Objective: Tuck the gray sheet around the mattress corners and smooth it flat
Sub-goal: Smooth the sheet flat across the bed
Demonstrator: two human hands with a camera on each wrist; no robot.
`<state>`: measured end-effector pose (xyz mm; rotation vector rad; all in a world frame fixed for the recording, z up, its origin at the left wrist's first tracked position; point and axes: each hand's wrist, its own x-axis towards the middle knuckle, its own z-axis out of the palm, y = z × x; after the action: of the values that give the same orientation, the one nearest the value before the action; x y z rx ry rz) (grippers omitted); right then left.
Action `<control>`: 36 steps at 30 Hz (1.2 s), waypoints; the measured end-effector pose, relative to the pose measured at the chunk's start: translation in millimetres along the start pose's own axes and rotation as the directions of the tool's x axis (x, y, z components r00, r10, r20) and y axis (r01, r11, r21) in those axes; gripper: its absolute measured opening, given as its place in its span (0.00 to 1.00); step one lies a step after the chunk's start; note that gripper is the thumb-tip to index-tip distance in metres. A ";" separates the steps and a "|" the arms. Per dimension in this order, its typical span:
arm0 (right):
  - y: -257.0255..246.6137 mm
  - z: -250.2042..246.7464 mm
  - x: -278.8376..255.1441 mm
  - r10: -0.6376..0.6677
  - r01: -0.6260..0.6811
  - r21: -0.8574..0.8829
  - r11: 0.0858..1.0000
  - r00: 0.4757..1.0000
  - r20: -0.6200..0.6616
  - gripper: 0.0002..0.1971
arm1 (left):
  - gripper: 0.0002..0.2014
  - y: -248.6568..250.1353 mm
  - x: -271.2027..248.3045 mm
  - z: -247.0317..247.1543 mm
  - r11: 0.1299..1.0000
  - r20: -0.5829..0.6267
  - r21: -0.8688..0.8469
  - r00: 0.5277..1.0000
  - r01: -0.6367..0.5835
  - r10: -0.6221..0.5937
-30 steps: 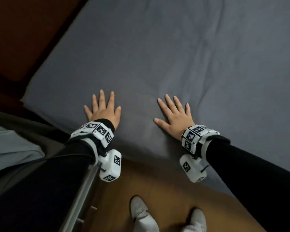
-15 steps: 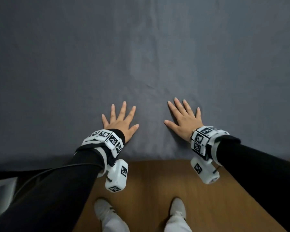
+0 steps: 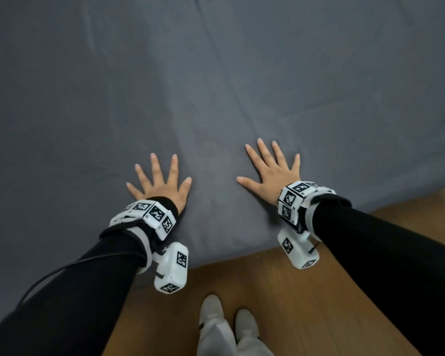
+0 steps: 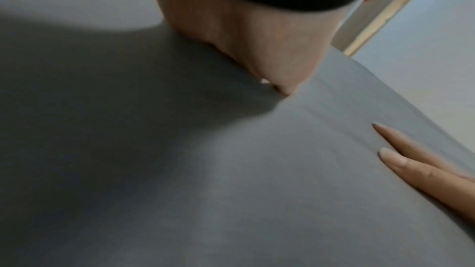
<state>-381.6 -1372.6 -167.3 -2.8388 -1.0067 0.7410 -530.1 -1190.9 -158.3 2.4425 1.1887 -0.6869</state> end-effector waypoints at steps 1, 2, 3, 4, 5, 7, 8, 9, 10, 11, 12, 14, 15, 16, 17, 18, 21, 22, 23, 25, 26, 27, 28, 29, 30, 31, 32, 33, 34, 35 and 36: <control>21.8 -6.3 -0.6 0.037 -0.037 0.009 0.999 0.999 0.005 0.40 | 0.31 22.2 1.6 0.0 0.998 0.016 0.026 0.999 -0.048 0.048; 44.8 -12.3 -0.8 0.077 -0.077 0.021 0.997 0.997 0.013 0.41 | 0.31 45.2 2.8 0.9 0.995 0.034 0.049 0.995 -0.091 0.089; 68.1 -18.4 -1.8 0.123 -0.124 0.040 0.991 0.992 0.023 0.41 | 0.31 68.8 3.4 2.5 0.989 0.054 0.070 0.991 -0.130 0.127; 92.1 -24.0 -3.6 0.173 -0.175 0.062 0.983 0.984 0.036 0.41 | 0.32 92.2 4.0 4.6 0.982 0.073 0.086 0.984 -0.168 0.162; 116.6 -29.0 -6.7 0.220 -0.224 0.081 0.971 0.974 0.050 0.42 | 0.32 116.0 4.1 7.7 0.974 0.091 0.098 0.977 -0.203 0.195; 165.3 -38.0 -14.6 0.285 -0.291 0.103 0.951 0.956 0.070 0.42 | 0.32 162.3 2.9 13.4 0.960 0.121 0.119 0.963 -0.255 0.240; 190.2 -42.6 -18.9 0.304 -0.310 0.109 0.944 0.950 0.076 0.42 | 0.32 185.6 0.7 15.8 0.952 0.136 0.132 0.957 -0.275 0.257; 214.9 -47.3 -22.4 0.315 -0.322 0.117 0.939 0.946 0.080 0.42 | 0.32 209.6 -1.5 18.1 0.945 0.146 0.145 0.951 -0.293 0.272; 238.8 -51.7 -25.3 0.322 -0.331 0.124 0.935 0.943 0.085 0.42 | 0.32 232.7 -3.8 20.7 0.939 0.156 0.156 0.946 -0.307 0.284; 262.7 -56.1 -27.8 0.328 -0.338 0.135 0.931 0.940 0.088 0.43 | 0.32 257.2 -5.7 23.9 0.933 0.164 0.168 0.942 -0.320 0.293; 286.9 -60.5 -29.7 0.331 -0.341 0.143 0.929 0.940 0.087 0.43 | 0.32 283.0 -7.4 27.5 0.928 0.172 0.180 0.940 -0.326 0.296; 333.6 -68.9 -31.6 0.315 -0.324 0.152 0.934 0.946 0.078 0.42 | 0.31 337.7 -10.8 35.7 0.927 0.175 0.201 0.942 -0.318 0.285; 357.4 -73.0 -31.1 0.298 -0.306 0.153 0.940 0.952 0.073 0.41 | 0.31 367.0 -12.6 40.2 0.930 0.166 0.202 0.947 -0.307 0.276; 382.9 -78.1 -29.0 0.275 -0.281 0.147 0.948 0.959 0.062 0.41 | 0.31 398.5 -14.6 44.9 0.935 0.154 0.198 0.951 -0.294 0.267; 409.2 -83.7 -27.3 0.255 -0.261 0.143 0.955 0.965 0.057 0.41 | 0.31 430.4 -17.2 49.8 0.938 0.141 0.197 0.955 -0.285 0.260; 436.1 -89.6 -27.3 0.246 -0.251 0.144 0.957 0.968 0.057 0.40 | 0.31 463.1 -20.8 54.9 0.938 0.132 0.201 0.957 -0.281 0.258; 518.5 -106.8 -30.9 0.240 -0.245 0.150 0.958 0.969 0.051 0.40 | 0.31 562.4 -34.7 74.0 0.925 0.138 0.213 0.947 -0.315 0.291; 546.4 -113.1 -32.6 0.241 -0.246 0.155 0.957 0.969 0.054 0.40 | 0.31 595.1 -39.9 81.2 0.916 0.149 0.213 0.938 -0.340 0.313; 561.3 -116.5 -32.6 0.245 -0.251 0.158 0.955 0.968 0.056 0.40 | 0.31 614.1 -43.9 85.9 0.908 0.156 0.211 0.930 -0.362 0.334; 612.0 -129.6 -33.3 0.261 -0.267 0.169 0.949 0.964 0.055 0.41 | 0.31 673.1 -56.2 99.6 0.888 0.189 0.210 0.908 -0.409 0.374; 632.4 -135.4 -32.6 0.270 -0.276 0.176 0.945 0.961 0.058 0.41 | 0.31 697.0 -60.5 105.0 0.879 0.197 0.209 0.899 -0.429 0.392; 652.0 -140.4 -30.4 0.277 -0.282 0.187 0.941 0.959 0.057 0.41 | 0.31 719.2 -62.7 108.8 0.871 0.204 0.205 0.890 -0.446 0.408; 670.6 -144.8 -28.8 0.282 -0.287 0.195 0.938 0.958 0.056 0.41 | 0.31 739.9 -64.0 111.9 0.862 0.214 0.209 0.882 -0.462 0.420; 687.6 -148.8 -26.2 0.281 -0.286 0.197 0.938 0.958 0.054 0.41 | 0.31 758.5 -63.1 113.6 0.853 0.222 0.215 0.875 -0.475 0.431; 703.4 -153.3 -23.5 0.279 -0.284 0.196 0.939 0.959 0.053 0.41 | 0.31 776.5 -61.2 114.3 0.843 0.232 0.225 0.868 -0.488 0.440; 718.1 -157.9 -20.7 0.278 -0.283 0.200 0.938 0.959 0.053 0.40 | 0.31 793.3 -58.5 114.8 0.834 0.240 0.233 0.861 -0.500 0.449; 733.0 -162.9 -17.2 0.274 -0.280 0.203 0.938 0.960 0.054 0.40 | 0.32 811.1 -55.7 114.9 0.827 0.247 0.235 0.854 -0.510 0.457; 748.5 -166.9 -13.0 0.269 -0.276 0.207 0.939 0.961 0.060 0.40 | 0.32 827.8 -52.5 115.0 0.823 0.251 0.231 0.850 -0.518 0.464; 764.1 -172.3 -8.3 0.266 -0.276 0.212 0.938 0.961 0.077 0.40 | 0.32 845.3 -48.5 114.7 0.821 0.256 0.230 0.847 -0.522 0.466; 780.7 -177.5 -2.7 0.270 -0.289 0.220 0.932 0.956 0.110 0.39 | 0.32 862.6 -44.2 114.5 0.821 0.260 0.230 0.846 -0.523 0.466; 796.8 -182.7 3.3 0.286 -0.317 0.228 0.920 0.945 0.160 0.39 | 0.33 879.9 -39.7 114.2 0.821 0.261 0.227 0.845 -0.523 0.466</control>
<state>168.5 -1977.3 -159.5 -2.7774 -0.4408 1.0010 121.5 -1794.4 -152.7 2.6773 0.3502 -0.9553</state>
